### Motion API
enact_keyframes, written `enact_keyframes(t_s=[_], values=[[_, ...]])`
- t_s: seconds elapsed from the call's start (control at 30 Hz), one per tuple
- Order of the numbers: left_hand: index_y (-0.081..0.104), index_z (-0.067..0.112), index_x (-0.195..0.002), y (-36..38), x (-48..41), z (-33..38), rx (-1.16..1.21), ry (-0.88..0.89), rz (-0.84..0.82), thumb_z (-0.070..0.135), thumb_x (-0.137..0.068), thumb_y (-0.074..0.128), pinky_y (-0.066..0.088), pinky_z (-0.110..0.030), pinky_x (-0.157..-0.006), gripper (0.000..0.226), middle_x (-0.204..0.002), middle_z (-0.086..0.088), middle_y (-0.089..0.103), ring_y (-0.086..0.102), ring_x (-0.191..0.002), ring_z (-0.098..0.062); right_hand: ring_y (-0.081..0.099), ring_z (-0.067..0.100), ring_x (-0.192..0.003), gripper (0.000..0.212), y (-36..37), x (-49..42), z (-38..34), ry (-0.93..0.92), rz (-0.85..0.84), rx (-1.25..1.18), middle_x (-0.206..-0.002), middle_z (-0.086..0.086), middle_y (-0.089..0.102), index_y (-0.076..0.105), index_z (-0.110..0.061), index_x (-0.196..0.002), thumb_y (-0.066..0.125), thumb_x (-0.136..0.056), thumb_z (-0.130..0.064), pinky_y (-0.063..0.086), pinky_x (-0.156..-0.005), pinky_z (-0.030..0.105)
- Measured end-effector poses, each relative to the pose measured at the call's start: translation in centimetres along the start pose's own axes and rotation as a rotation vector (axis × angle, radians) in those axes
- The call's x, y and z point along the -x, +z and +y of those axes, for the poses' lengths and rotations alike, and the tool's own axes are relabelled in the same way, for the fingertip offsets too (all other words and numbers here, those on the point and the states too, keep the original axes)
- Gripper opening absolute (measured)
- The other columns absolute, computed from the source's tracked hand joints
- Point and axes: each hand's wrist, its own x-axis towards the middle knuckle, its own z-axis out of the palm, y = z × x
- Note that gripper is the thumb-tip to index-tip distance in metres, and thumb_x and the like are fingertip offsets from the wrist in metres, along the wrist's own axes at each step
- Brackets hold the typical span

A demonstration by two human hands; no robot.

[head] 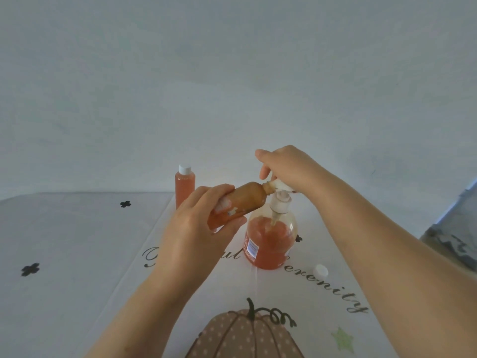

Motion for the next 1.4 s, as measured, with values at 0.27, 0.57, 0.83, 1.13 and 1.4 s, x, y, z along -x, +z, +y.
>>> enact_keyframes(t_s=[0.27, 0.57, 0.83, 1.13, 1.4], values=[[0.061, 0.025, -0.117, 0.1, 0.0, 0.2, 0.007, 0.033, 0.023, 0.032, -0.075, 0.077, 0.042, -0.009, -0.068, 0.046, -0.101, 0.015, 0.060, 0.057, -0.083, -0.003, 0.058, 0.021, -0.061, 0.038, -1.3, -0.6, -1.6, -0.038, 0.074, -0.015, -0.071, 0.003, 0.066, 0.068, -0.008, -0.095, 0.040, -0.097, -0.035, 0.047, -0.064, 0.031], [0.061, 0.027, -0.117, 0.1, 0.1, 0.3, 0.019, 0.027, 0.040, 0.034, -0.075, 0.076, 0.041, -0.005, -0.069, 0.045, -0.102, 0.018, 0.059, 0.056, -0.087, -0.002, 0.067, 0.030, -0.083, 0.038, 0.8, -1.8, -1.3, 0.032, 0.120, 0.056, -0.090, 0.010, 0.071, 0.064, -0.009, -0.099, 0.035, -0.100, -0.032, 0.052, -0.082, 0.037], [0.064, 0.026, -0.114, -0.2, -0.2, 0.3, -0.085, 0.037, 0.049, 0.029, -0.072, 0.081, 0.036, -0.005, -0.062, 0.046, -0.095, 0.019, 0.056, 0.051, -0.080, -0.002, 0.058, 0.025, -0.070, 0.031, 1.4, -2.1, -1.1, 0.097, 0.155, 0.234, -0.075, 0.005, 0.060, 0.048, -0.013, -0.070, 0.037, -0.099, -0.017, 0.037, -0.058, 0.027], [0.064, 0.027, -0.114, -0.3, 0.0, 0.3, -0.095, 0.021, 0.030, 0.028, -0.071, 0.082, 0.034, -0.006, -0.064, 0.047, -0.095, 0.020, 0.055, 0.052, -0.078, -0.002, 0.051, 0.021, -0.067, 0.030, 1.6, -1.5, -1.4, 0.136, 0.145, 0.291, -0.071, 0.003, 0.053, 0.046, -0.014, -0.070, 0.038, -0.098, -0.016, 0.035, -0.058, 0.027], [0.064, 0.025, -0.115, -0.4, 0.0, 0.6, -0.067, 0.035, 0.046, 0.027, -0.072, 0.081, 0.037, -0.009, -0.064, 0.046, -0.095, 0.016, 0.059, 0.055, -0.076, -0.004, 0.046, 0.017, -0.060, 0.031, 0.7, -1.1, -2.1, 0.094, 0.159, 0.304, -0.070, 0.002, 0.052, 0.046, -0.014, -0.069, 0.036, -0.098, -0.015, 0.030, -0.052, 0.026]])
